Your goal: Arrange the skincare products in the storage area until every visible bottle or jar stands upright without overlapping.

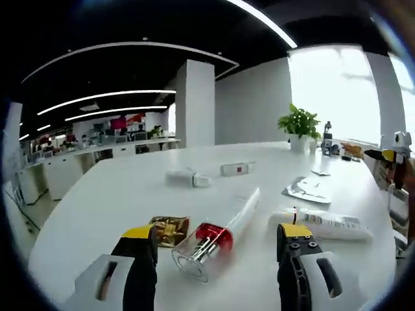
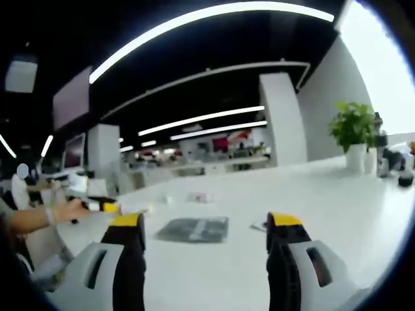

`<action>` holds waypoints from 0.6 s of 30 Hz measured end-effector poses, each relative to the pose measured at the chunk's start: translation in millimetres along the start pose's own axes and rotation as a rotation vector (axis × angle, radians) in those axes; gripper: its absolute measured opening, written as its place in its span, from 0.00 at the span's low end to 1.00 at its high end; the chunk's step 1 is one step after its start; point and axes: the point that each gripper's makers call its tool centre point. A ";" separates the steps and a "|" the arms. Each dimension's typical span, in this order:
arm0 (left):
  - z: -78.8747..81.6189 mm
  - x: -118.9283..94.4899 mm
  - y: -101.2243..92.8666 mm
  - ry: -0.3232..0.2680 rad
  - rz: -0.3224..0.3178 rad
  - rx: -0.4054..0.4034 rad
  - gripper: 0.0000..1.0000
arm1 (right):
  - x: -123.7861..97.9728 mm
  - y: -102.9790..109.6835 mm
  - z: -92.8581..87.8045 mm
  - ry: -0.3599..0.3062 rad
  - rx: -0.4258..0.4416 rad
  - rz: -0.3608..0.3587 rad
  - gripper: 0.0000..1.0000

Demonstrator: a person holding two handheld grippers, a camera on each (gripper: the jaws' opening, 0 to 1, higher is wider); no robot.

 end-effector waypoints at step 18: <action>-10.0 16.0 -4.1 0.034 -0.129 -0.044 0.66 | 1.6 2.0 -0.3 -0.005 0.001 0.002 0.75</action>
Point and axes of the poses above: the point that each gripper's makers call its tool centre point, and the gripper's own axes: x roughly forward along the fingers, y roughly to its left, z roughly out of its top, and after that the axes turned 3 degrees about z, right-handed
